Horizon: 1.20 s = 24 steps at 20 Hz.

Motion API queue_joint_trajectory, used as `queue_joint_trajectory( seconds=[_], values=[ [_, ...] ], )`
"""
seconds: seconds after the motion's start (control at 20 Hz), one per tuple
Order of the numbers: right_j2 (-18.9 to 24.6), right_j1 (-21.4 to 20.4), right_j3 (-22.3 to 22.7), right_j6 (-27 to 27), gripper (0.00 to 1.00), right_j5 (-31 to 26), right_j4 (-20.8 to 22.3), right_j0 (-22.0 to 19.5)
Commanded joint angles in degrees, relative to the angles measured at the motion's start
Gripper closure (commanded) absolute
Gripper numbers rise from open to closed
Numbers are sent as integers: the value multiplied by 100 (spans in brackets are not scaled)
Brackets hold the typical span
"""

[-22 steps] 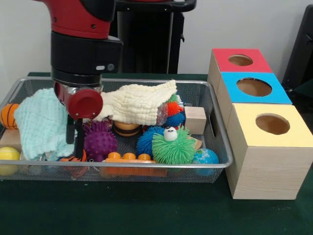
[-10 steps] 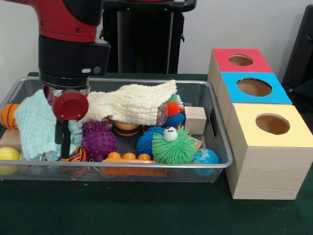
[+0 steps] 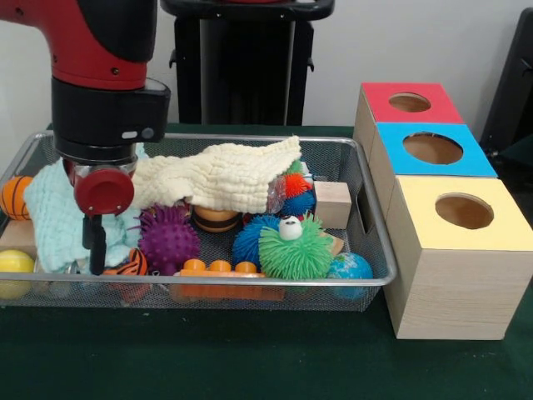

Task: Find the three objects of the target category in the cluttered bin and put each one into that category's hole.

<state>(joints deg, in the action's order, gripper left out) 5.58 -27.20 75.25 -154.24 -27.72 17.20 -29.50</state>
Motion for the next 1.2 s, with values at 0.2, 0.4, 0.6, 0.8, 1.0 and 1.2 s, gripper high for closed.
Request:
queue_joint_trajectory(
  seconds=[0.2, 0.4, 0.6, 0.8, 1.0, 1.2],
  values=[
    [-355, 249, 344, -527, 0, 350, 16, 341],
    [-417, 54, 667, -513, 0, 358, -75, 348],
    [-397, -233, 1007, -272, 0, 332, -77, 181],
    [-216, -5, 773, 55, 0, 478, 32, -89],
    [1, 175, 474, 426, 0, 417, 110, -347],
    [163, 287, 220, 713, 0, 306, 198, -529]
  ],
)
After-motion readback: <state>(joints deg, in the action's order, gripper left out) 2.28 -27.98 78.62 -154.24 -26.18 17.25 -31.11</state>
